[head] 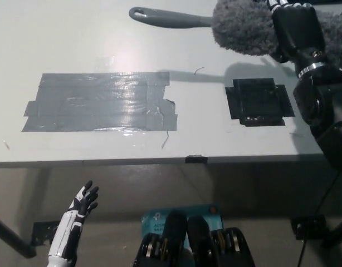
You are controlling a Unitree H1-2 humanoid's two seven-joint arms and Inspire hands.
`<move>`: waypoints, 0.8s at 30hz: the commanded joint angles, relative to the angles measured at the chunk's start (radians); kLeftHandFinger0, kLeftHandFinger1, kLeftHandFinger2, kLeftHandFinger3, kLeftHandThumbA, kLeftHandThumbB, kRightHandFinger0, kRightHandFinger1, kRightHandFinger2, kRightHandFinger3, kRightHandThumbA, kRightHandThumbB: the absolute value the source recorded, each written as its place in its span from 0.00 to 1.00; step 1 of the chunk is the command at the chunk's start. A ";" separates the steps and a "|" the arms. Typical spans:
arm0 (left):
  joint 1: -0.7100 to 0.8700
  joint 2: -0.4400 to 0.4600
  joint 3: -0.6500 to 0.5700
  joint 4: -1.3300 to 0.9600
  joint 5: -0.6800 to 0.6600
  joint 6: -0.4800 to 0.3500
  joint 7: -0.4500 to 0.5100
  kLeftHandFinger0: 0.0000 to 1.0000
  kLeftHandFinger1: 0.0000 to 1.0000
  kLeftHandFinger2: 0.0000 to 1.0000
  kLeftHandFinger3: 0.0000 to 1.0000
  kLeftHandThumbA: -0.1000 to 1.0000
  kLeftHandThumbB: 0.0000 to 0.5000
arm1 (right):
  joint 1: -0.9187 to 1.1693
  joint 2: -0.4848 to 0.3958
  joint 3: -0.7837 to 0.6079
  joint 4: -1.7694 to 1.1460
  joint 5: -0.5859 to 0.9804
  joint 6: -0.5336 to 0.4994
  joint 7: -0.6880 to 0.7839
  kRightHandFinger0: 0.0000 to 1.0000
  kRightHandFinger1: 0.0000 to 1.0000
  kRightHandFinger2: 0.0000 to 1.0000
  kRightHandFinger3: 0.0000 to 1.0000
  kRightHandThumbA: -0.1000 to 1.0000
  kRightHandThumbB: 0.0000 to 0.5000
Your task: A person hands a grey duster to the robot and the robot grabs it with its right hand and places it on the black marked spot infron tof it on the desk
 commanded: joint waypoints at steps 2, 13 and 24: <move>-0.012 0.012 -0.005 -0.037 0.007 -0.017 -0.010 0.99 1.00 1.00 1.00 0.97 0.24 | -0.024 -0.012 -0.017 0.021 0.010 -0.059 -0.051 0.00 0.44 0.93 0.83 0.00 0.44; -0.021 0.012 -0.003 -0.041 0.000 -0.006 -0.013 0.99 1.00 1.00 1.00 0.95 0.26 | -0.001 0.035 0.014 0.094 0.093 0.068 0.333 1.00 1.00 1.00 1.00 0.70 0.94; -0.033 0.015 0.002 -0.040 -0.001 -0.008 -0.014 0.98 1.00 1.00 1.00 0.94 0.27 | -0.009 -0.028 -0.018 -0.030 0.168 0.154 0.582 1.00 1.00 1.00 1.00 0.81 1.00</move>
